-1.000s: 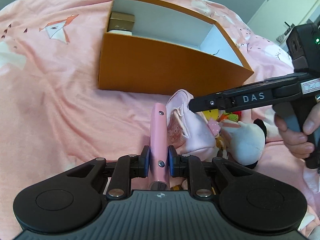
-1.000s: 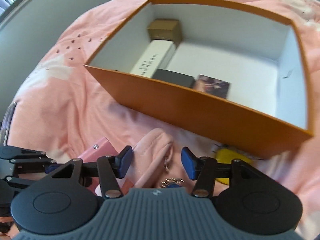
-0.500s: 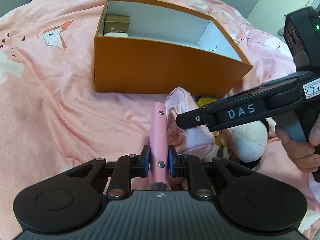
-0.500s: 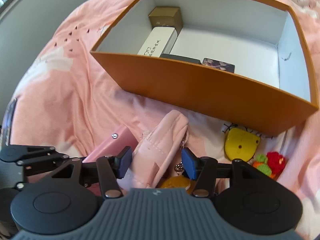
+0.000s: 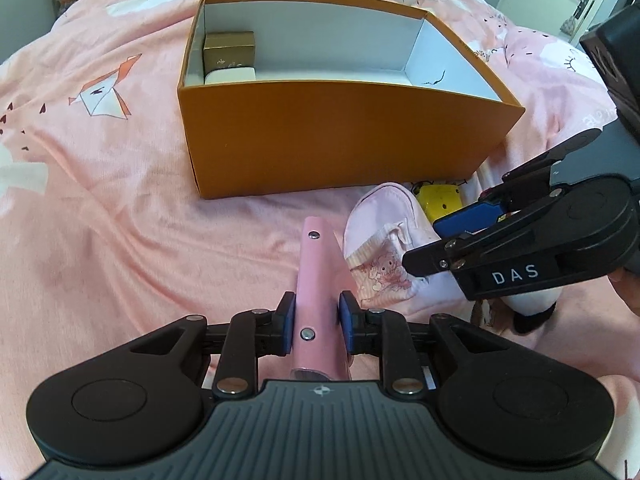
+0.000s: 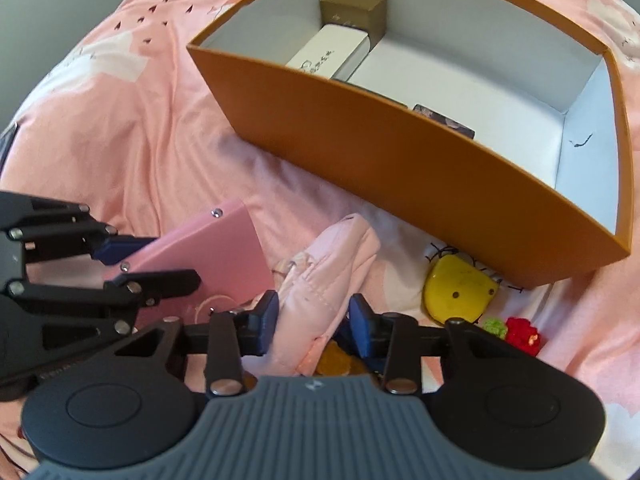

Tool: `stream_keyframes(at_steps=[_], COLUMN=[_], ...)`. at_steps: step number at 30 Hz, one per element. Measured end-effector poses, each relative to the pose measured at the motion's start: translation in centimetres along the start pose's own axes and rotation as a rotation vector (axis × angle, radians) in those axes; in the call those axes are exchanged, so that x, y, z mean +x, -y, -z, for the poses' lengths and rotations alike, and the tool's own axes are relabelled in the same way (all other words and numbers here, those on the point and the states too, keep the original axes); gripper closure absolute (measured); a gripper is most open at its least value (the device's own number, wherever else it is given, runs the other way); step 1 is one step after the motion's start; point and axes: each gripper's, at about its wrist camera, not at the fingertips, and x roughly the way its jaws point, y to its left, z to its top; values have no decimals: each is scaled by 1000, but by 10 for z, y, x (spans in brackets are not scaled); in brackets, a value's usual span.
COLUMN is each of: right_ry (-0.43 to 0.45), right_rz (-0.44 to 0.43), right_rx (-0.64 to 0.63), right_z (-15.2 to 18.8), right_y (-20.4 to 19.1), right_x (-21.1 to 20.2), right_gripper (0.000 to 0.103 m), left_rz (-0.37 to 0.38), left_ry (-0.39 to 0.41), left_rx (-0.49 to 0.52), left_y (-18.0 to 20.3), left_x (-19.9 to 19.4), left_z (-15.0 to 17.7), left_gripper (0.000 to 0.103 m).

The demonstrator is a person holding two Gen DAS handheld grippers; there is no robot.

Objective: Organize objects
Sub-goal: 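Carry both items over the orange box while left tool releases the pink wallet inside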

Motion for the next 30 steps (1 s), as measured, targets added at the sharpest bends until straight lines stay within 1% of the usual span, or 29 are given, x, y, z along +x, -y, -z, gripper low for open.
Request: stream_keyframes(at_steps=[1,3,6,8,11,14,17,19,22,24,26,28,30], right_ry=[0,20,52,81,122,165,214,247,315,368,420,464,495], right_rz=[2,-25,-44,-47,-55,-48,-48,-63,-83,-82,-73,-60,-44], right_rx=[-4,2,6,11,18,12,1,-3,-6,-3,-1,7,21], right_z=[0,3,8,11,12,12,12,12,9,5,-2,-10,-19], right_y=[0,2,3,3,5,7,8,10,11,13,17,23,33], right_x=[0,-4,-15,-23,-40,-60,-81,-96,-122,-138,-152,-161,-165], right_gripper=[68,74,77,77,78,78,79,79,79,79,79,79,79], left_rz=[5,25,64,83,91,145,181,200,232,233,207,194,198], left_ry=[3,21,50,74,123,178,232,264,296,317,345,371,379], left_rx=[-7,-32,-75,-90,-100,-138,-165,-179,-198,-198,-186,-186,-201], left_y=[-2,-5,-12,-13,-14,-20,-23,-25,-30,-32,-31,-32,-37], left_x=[-1,-6,-17,-26,-44,-63,-80,-91,-101,-105,-106,-107,-101], left_z=[1,2,0,-1,-6,-12,-21,-30,-47,-61,-75,-88,-102], left_gripper=[79,80,81,83,83,83,83,83,83,83,83,83,83])
